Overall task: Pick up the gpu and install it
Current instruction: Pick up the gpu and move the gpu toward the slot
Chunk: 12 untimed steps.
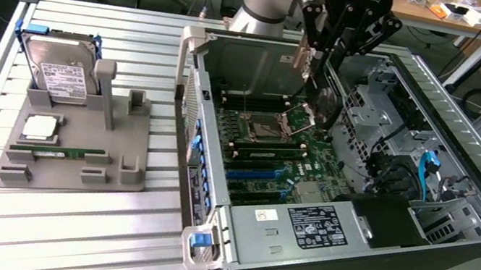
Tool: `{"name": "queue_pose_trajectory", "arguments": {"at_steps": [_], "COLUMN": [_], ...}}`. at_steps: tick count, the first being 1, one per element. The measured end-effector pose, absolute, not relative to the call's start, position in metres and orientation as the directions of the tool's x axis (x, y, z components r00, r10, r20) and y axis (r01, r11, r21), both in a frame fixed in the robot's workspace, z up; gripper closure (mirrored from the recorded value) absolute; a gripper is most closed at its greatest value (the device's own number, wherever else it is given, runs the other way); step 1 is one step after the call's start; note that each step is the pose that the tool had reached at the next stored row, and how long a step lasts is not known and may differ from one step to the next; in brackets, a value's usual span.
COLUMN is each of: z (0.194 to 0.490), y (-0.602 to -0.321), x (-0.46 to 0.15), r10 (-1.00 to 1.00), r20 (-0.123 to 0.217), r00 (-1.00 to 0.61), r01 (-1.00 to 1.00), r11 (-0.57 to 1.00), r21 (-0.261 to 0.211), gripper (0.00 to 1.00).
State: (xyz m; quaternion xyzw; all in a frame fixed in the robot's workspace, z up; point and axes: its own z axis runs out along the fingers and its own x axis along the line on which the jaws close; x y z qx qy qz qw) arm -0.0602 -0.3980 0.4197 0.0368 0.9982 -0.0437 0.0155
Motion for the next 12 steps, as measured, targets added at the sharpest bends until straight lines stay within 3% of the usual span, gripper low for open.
{"name": "queue_pose_trajectory", "arguments": {"at_steps": [12], "z": [0.4194], "y": [-0.398], "x": [-0.0554], "r10": [0.072], "r20": [-0.034], "r00": [-0.997], "r01": [0.075], "r11": [0.993], "r21": [-0.09], "gripper": [0.73]}}
